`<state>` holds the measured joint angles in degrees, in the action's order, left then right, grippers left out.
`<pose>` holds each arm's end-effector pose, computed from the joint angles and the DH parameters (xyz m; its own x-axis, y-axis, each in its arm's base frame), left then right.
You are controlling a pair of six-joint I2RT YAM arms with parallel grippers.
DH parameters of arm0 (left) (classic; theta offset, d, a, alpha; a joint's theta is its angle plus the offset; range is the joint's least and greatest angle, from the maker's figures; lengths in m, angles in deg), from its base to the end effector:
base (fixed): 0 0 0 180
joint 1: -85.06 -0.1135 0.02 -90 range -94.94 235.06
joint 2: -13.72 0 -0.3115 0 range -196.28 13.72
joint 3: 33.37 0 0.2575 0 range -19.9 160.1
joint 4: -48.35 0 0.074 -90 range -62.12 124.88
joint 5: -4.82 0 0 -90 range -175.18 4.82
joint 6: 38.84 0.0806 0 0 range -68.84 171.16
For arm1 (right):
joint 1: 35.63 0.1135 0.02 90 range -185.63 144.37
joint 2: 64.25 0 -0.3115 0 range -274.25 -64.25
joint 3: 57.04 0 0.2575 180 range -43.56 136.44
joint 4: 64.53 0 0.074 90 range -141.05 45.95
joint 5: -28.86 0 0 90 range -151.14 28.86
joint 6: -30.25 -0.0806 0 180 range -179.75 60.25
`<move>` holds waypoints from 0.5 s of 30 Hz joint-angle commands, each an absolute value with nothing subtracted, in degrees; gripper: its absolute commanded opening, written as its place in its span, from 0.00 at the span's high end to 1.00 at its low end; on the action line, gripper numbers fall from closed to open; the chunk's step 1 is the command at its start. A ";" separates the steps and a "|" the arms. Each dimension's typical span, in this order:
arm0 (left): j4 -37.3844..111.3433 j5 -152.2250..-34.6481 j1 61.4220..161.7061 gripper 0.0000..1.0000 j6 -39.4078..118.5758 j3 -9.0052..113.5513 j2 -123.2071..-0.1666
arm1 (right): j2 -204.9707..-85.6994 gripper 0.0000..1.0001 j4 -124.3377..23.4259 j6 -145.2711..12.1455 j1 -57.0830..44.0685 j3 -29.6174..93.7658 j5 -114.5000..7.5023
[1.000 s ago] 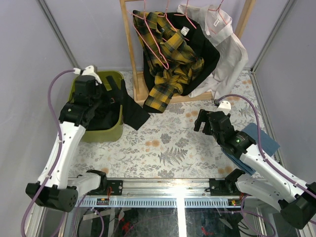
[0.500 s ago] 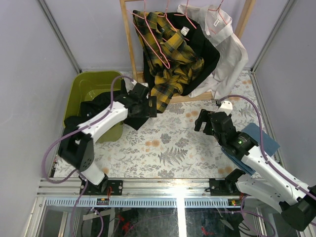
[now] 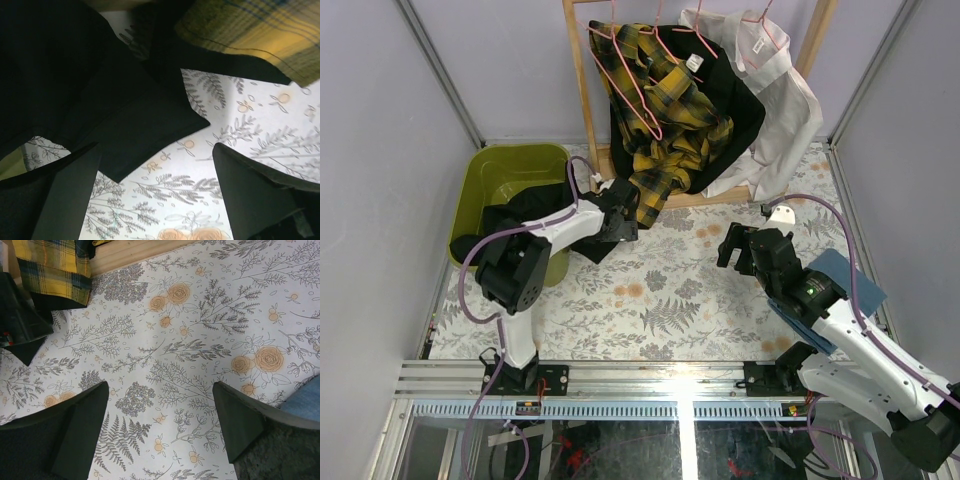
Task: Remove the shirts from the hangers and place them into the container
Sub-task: Place the shirt in the bin.
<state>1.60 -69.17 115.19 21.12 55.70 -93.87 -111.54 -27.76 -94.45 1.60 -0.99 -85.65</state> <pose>0.3759 -0.1924 0.1911 -0.8716 -0.0505 -0.4876 -0.0620 0.9981 0.0074 0.1741 0.0903 0.3124 -0.4548 0.3050 -0.8368 0.0000 0.9395 0.3424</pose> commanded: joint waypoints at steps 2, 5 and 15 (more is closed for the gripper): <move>3.46 -62.83 115.72 0.09 19.94 58.24 -96.94 | -111.16 0.08 -28.56 -93.86 1.63 0.01 -87.38; 2.83 -61.89 115.89 0.14 21.16 58.41 -98.68 | -111.41 0.07 -28.43 -93.93 1.63 0.15 -87.16; 2.97 -62.73 116.61 0.79 23.67 54.03 -97.19 | -111.16 0.08 -28.24 -93.94 1.63 -0.14 -87.33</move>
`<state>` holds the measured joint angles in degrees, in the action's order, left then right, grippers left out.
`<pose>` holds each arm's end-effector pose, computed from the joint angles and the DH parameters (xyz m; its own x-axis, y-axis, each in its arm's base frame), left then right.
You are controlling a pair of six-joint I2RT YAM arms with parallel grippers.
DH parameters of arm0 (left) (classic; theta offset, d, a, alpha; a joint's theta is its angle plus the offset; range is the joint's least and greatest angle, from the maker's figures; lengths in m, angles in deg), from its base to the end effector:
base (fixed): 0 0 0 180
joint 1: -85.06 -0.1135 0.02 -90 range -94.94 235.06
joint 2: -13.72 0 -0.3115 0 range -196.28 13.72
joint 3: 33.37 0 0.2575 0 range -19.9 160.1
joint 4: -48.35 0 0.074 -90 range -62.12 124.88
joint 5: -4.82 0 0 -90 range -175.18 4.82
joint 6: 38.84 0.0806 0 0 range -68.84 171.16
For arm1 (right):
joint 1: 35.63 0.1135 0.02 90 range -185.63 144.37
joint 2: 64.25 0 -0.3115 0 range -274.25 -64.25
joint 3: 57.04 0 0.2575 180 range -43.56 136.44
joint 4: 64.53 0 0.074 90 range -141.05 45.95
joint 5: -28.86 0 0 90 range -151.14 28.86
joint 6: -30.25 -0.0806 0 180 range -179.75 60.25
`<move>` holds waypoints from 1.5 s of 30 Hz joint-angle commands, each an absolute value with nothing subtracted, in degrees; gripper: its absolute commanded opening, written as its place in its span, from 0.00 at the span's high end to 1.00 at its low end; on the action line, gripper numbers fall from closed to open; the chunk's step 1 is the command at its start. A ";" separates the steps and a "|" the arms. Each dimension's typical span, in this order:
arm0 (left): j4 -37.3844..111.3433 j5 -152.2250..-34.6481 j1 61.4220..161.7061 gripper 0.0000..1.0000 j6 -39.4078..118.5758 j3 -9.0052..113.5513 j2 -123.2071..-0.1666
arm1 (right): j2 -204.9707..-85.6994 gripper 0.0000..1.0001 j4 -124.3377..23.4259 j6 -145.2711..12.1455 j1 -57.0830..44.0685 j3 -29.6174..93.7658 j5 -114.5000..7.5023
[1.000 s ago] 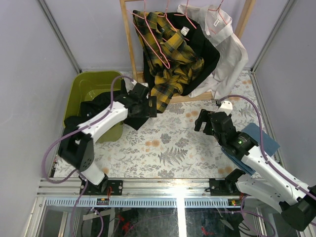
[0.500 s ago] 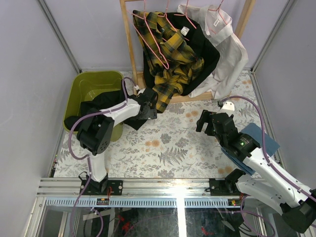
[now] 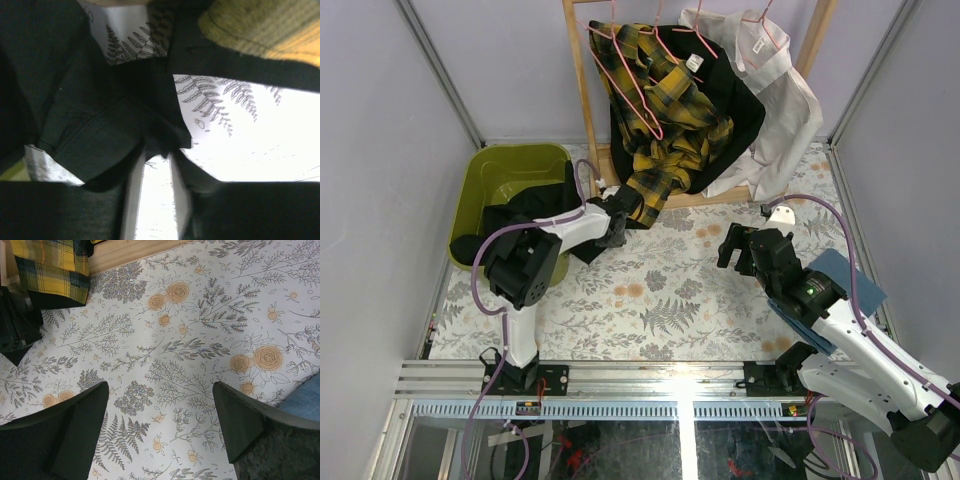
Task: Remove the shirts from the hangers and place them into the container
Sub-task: Place the shirt in the bin.
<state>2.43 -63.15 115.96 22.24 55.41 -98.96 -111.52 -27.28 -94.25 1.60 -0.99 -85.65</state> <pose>0.3818 -0.1933 0.1570 -0.8815 0.0051 -0.4722 -0.0700 0.9875 0.1413 0.1736 0.0899 0.3114 -0.4601 0.2976 -0.8365 0.0006 0.9422 0.3349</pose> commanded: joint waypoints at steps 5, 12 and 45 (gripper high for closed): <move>2.78 -60.42 117.53 1.00 24.22 54.63 -89.25 | -111.62 0.07 -28.38 -93.88 1.64 0.11 -87.18; 2.85 -56.46 117.52 1.00 27.12 57.13 -78.62 | -111.78 0.08 -28.79 -93.95 1.63 -0.17 -87.09; -3.84 -70.67 83.13 0.30 31.92 62.91 -79.22 | -113.35 0.07 -29.04 -93.51 1.63 0.48 -85.78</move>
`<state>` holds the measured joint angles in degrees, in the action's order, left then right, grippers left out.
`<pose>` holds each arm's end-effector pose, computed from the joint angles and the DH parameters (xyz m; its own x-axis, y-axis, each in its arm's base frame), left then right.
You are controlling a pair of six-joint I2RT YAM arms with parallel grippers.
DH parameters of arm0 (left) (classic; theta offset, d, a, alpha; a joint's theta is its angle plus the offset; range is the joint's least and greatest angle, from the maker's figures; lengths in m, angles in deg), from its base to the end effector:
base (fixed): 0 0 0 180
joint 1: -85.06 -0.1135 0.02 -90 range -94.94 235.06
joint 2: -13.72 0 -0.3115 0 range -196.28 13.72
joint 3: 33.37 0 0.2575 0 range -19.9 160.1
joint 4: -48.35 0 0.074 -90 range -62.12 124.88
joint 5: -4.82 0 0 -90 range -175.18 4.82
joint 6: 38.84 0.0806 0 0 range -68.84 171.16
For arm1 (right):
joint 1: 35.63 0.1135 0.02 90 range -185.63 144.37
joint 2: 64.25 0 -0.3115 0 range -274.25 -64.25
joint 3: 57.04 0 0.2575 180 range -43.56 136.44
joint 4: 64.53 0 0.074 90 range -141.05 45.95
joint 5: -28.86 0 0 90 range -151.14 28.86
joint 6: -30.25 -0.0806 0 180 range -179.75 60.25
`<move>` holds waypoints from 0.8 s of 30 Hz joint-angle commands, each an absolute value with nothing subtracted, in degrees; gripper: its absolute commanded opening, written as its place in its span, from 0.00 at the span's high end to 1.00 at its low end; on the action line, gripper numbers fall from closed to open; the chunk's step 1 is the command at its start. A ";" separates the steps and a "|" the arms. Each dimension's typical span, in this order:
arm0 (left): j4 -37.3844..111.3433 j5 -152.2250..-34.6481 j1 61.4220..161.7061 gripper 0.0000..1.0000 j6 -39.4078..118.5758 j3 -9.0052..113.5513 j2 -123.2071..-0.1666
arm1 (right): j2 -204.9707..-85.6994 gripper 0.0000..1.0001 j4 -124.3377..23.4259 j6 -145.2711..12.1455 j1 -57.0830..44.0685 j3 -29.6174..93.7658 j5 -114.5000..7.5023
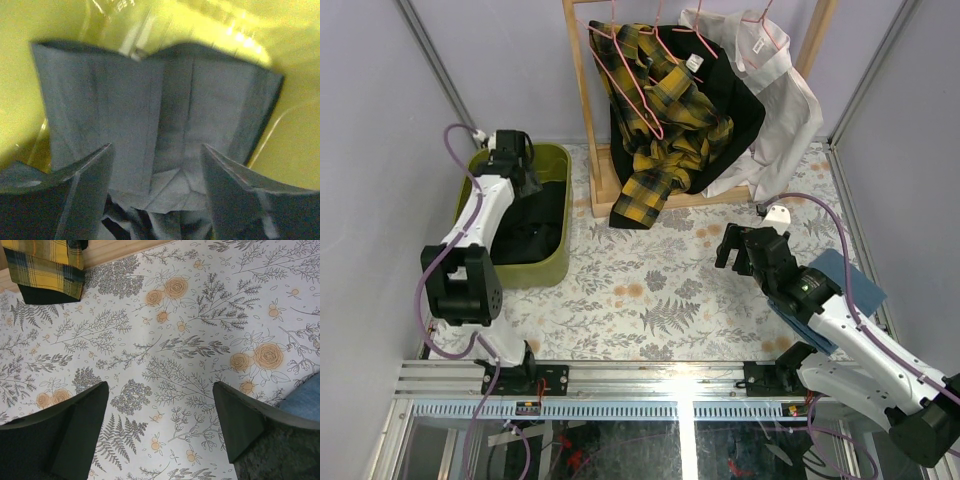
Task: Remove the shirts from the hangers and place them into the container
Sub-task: Place the shirt in the bin.
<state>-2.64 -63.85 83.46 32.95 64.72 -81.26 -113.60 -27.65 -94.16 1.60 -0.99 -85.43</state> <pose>0.4032 0.0406 0.3272 -0.6200 -0.3085 -0.7214 -0.4881 0.8716 0.0467 0.1795 0.0948 0.3057 -0.4819 0.2808 -0.8300 0.0048 0.9481 0.3179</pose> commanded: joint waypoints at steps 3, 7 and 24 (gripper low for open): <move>-2.05 -74.83 83.11 0.14 31.97 60.83 -72.40 | -113.10 0.07 -29.26 -93.50 1.63 0.05 -86.42; -5.07 -80.26 83.14 0.09 31.31 61.02 -64.79 | -113.81 0.07 -30.18 -93.57 1.63 -0.16 -86.10; -23.96 -92.72 83.32 0.32 35.94 53.18 -56.00 | -116.76 0.07 -31.38 -94.17 1.63 0.13 -84.16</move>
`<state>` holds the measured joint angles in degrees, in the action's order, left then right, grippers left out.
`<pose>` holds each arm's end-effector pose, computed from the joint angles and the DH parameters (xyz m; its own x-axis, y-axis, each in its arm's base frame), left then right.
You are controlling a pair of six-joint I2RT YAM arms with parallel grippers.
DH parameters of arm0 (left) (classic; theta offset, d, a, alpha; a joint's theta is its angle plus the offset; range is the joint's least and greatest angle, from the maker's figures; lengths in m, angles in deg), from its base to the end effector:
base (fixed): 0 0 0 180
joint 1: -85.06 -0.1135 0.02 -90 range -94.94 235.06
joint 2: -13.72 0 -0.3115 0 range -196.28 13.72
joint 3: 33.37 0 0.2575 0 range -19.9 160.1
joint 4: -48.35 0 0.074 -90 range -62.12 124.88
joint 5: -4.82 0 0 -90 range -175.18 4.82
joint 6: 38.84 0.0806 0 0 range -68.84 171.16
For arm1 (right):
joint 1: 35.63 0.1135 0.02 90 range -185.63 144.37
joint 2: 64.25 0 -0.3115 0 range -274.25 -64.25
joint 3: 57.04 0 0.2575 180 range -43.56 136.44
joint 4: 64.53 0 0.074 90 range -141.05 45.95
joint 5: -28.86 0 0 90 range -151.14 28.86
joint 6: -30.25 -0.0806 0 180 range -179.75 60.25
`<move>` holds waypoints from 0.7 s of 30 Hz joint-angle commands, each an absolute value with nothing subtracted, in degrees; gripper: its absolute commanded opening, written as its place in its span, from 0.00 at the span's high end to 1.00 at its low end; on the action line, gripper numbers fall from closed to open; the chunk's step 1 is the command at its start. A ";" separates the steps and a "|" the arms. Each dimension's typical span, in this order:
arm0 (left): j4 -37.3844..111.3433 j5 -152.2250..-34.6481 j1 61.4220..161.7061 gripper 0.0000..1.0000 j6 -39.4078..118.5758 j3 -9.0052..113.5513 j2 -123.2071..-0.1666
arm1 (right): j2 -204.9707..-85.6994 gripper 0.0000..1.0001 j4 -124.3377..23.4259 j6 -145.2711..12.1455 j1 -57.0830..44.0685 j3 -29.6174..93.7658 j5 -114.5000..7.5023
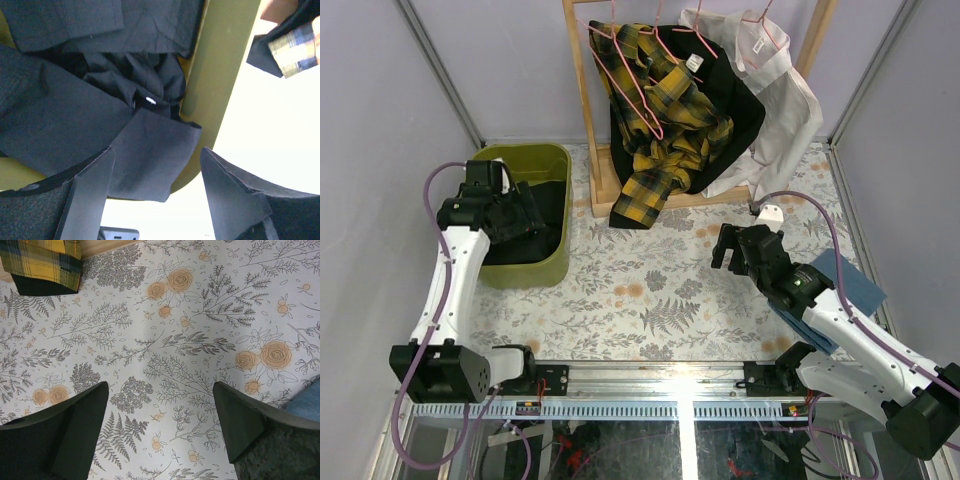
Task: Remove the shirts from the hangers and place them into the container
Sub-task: Place the shirt in the bin.
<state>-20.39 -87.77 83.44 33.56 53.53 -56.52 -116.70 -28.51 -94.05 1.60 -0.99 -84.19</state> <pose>0.2563 0.0036 0.3586 -0.7515 -0.3234 -0.5750 -0.2389 0.9458 -0.2198 0.1881 0.1033 0.2972 -0.5181 0.2576 -0.8156 -0.0020 0.9532 0.3023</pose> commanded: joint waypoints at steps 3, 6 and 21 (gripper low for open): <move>-22.55 -90.93 83.58 0.37 35.80 50.42 -58.70 | -117.16 0.07 -31.70 -94.26 1.63 0.26 -83.44; -20.49 -86.85 83.59 0.49 35.56 48.16 -63.48 | -117.59 0.07 -31.71 -94.29 1.63 0.60 -83.29; -8.63 -84.75 87.07 0.73 31.47 44.88 -90.93 | -118.52 0.07 -29.17 -94.30 1.63 3.39 -83.13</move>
<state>-13.42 -86.21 85.23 32.73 48.46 -87.88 -118.67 -29.45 -94.29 1.60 -0.05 -82.59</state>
